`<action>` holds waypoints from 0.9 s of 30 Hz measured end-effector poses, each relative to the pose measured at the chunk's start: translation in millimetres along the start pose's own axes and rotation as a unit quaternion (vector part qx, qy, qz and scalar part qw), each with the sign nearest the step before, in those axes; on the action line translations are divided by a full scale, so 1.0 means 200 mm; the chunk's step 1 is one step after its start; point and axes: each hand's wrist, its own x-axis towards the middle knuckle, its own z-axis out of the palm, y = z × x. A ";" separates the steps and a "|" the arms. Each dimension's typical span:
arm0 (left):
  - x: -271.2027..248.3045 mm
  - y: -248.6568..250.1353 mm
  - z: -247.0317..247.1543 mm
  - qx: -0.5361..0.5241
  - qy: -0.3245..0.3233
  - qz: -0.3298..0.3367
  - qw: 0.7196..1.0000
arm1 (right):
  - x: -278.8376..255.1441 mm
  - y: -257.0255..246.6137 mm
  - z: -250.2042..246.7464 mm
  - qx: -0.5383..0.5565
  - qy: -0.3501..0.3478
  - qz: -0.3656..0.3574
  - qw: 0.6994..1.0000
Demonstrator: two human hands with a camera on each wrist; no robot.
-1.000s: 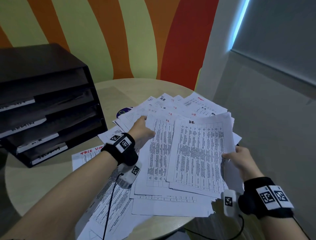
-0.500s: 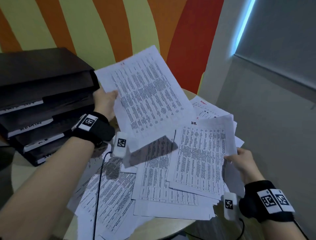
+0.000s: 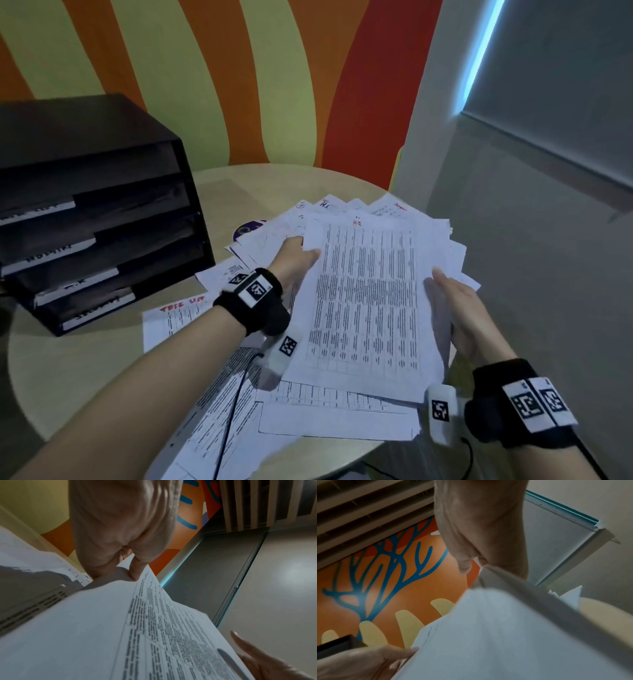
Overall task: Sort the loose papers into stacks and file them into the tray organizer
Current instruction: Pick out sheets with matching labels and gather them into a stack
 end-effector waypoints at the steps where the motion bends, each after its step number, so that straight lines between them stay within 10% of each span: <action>1: 0.01 -0.01 0.01 0.019 0.006 0.000 1.000 | 0.00 0.01 0.00 0.006 -0.017 -0.010 1.000; 9: 0.08 -0.06 -0.06 0.092 0.027 0.007 0.995 | 0.02 0.04 -0.10 -0.129 0.055 -0.019 0.990; 18: 0.13 -0.19 -0.19 0.401 -0.002 -0.009 0.916 | 0.03 0.01 -0.29 -0.147 0.135 0.020 0.980; 27: 0.13 -0.17 -0.16 0.208 0.131 0.103 0.964 | 0.05 0.05 -0.27 -0.143 0.134 0.038 0.980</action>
